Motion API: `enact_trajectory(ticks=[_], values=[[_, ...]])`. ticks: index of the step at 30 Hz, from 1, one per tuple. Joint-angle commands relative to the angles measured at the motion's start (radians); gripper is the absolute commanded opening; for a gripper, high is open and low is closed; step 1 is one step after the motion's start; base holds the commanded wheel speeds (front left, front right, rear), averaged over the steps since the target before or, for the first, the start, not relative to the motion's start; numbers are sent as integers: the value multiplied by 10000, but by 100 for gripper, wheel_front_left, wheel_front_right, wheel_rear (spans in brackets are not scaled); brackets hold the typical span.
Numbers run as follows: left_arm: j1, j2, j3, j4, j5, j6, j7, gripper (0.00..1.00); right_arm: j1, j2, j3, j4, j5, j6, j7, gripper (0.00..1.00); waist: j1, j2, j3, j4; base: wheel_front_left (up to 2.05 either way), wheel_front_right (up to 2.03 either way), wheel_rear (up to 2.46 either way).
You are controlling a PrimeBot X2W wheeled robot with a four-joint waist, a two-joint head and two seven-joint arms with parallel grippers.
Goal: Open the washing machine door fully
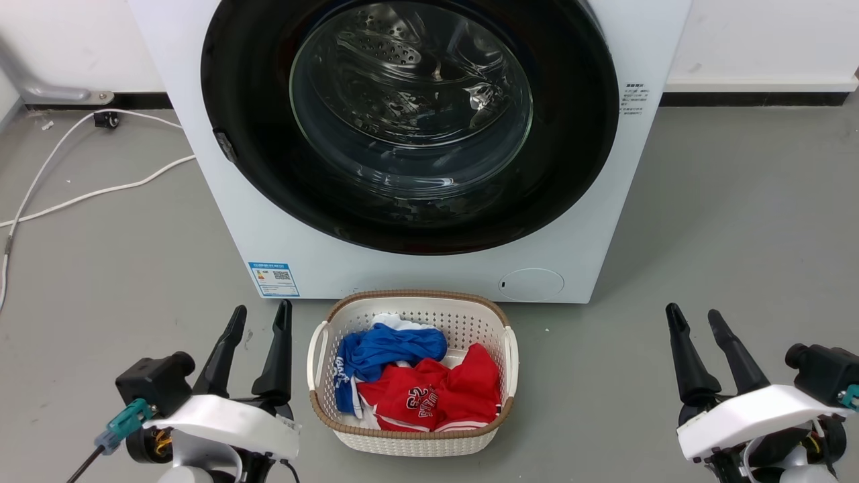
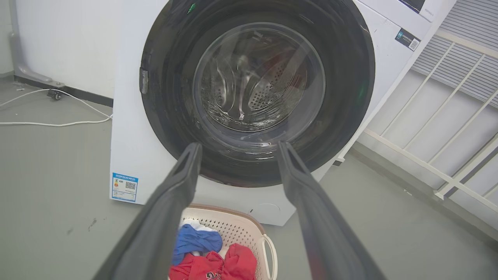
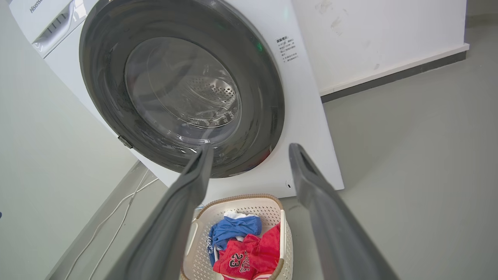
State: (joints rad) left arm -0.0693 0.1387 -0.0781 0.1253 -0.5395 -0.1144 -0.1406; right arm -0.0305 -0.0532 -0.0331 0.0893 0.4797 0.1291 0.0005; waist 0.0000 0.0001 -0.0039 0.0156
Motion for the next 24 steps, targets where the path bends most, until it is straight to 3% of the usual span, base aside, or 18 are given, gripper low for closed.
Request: enact_trajectory(ticks=[1,24], values=[[-244,96,-44,-69,331,41,-97,100,-11,4,-18,-163,-358,15,-10,100,0,-1,-4,0,0,0,0],[-376,340,-393,108,2545,243,-649,100,204,21,-119,-606,-2727,20,-144,100,0,-1,-17,24,0,0,0]])
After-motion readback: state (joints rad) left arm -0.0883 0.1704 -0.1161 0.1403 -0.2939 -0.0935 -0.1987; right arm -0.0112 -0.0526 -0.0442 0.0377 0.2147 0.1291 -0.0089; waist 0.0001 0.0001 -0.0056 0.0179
